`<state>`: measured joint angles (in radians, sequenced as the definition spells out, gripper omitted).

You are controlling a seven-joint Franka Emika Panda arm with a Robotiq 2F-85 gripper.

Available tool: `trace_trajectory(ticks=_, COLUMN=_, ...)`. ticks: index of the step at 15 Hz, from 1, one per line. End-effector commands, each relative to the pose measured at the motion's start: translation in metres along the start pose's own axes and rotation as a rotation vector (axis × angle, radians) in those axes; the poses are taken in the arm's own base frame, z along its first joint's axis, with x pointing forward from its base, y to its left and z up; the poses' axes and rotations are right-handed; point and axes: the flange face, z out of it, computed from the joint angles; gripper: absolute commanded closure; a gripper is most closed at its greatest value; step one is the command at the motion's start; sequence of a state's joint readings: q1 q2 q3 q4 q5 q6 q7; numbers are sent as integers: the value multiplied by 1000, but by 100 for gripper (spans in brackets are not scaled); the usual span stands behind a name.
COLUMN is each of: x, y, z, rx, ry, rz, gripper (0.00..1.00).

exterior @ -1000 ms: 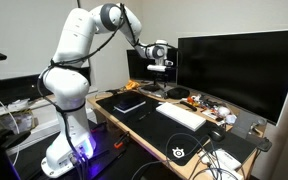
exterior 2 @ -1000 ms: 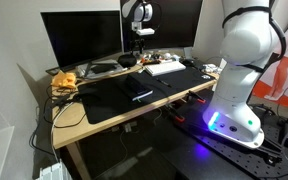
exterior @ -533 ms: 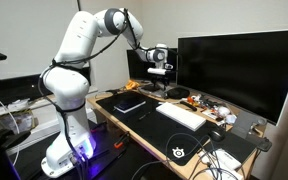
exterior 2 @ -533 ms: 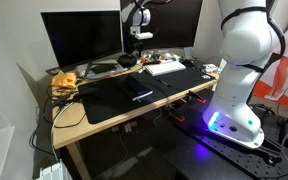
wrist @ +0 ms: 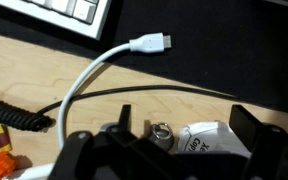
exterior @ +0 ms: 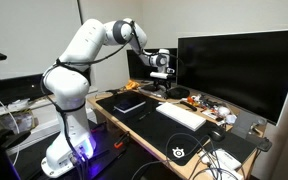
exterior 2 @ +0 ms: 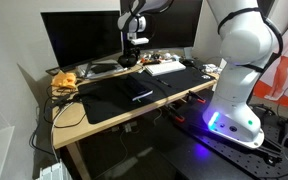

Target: Take the small silver object near the monitor and position it at the edge of the table

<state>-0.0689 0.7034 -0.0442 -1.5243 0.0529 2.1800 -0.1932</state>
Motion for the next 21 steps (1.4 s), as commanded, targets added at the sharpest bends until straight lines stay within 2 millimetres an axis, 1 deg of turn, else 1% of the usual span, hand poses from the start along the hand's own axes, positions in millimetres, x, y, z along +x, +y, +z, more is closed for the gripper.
trace_trajectory(ticks=1, x=18, y=3, z=4, rx=3, ry=-31, rz=27, gripper=0)
trace_trajectory(ticks=6, x=31, y=8, z=18, rx=10, ry=-81, rz=27, gripper=0)
trace_trajectory(ticks=14, x=47, y=16, z=34, rx=20, ry=-144, rz=36, gripper=0)
trace_trajectory(ticks=21, x=61, y=20, z=49, rx=11, ry=-117, rz=70, gripper=0)
